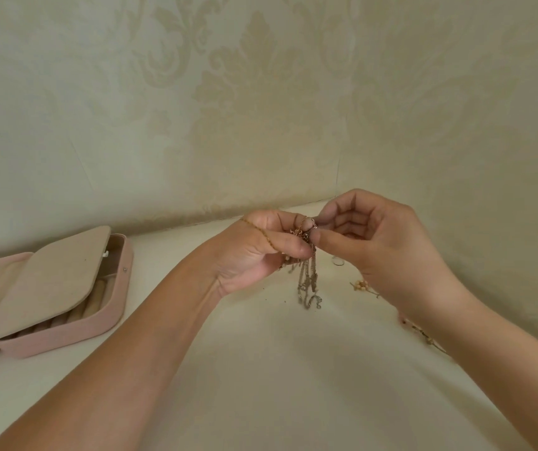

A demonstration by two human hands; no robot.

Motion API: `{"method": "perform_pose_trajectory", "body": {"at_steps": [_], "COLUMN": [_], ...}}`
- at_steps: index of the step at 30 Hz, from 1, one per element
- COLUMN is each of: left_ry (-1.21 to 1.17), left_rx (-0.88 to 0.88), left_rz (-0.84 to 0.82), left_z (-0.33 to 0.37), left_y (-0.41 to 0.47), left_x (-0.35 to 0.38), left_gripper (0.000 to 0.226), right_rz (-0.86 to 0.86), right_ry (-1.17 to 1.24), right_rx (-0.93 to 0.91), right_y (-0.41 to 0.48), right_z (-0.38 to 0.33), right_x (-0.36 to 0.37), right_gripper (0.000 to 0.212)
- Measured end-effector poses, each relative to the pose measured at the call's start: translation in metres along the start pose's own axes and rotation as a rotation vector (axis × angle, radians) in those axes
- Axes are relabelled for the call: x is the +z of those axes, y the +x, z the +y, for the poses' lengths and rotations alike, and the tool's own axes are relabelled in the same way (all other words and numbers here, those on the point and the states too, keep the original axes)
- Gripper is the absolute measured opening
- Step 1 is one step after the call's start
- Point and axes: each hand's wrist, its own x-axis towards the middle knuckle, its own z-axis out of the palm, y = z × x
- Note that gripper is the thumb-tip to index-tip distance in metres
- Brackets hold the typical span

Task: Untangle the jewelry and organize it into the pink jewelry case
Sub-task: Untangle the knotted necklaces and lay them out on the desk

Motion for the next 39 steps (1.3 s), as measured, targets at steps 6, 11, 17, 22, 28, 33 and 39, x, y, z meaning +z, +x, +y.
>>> {"method": "perform_pose_trajectory", "body": {"at_steps": [6,11,17,22,28,33,39], "left_ry": [-0.029,-0.018,-0.16,0.128,-0.064,-0.156,-0.013], "left_rx": [0.043,-0.02,0.004,-0.023,0.015,0.011,-0.041], "left_rz": [0.005,0.137,0.046,-0.006,-0.063,-0.086,-0.075], "left_z": [-0.003,-0.007,-0.005,-0.006,-0.004,-0.008,-0.009], "left_y": [0.002,0.006,0.005,0.003,0.001,0.003,0.001], "left_x": [0.003,0.008,0.001,0.002,0.001,0.002,0.001], "left_gripper": [0.033,0.063,0.06,0.037,0.039,0.042,0.035], "right_rz": [0.033,0.035,-0.042,-0.127,-0.085,-0.189,-0.33], "right_ry": [-0.288,-0.64,0.029,0.584,0.259,-0.019,-0.111], "right_rx": [0.028,-0.11,0.203,0.371,0.243,0.191,0.237], "right_y": [0.004,-0.001,0.007,0.006,0.009,0.009,0.009], "right_z": [0.004,0.002,-0.003,0.002,0.008,-0.002,-0.006], "right_x": [-0.008,-0.004,-0.01,-0.007,-0.008,-0.018,-0.033], "right_gripper": [0.017,0.016,0.017,0.016,0.006,0.01,0.015]}}
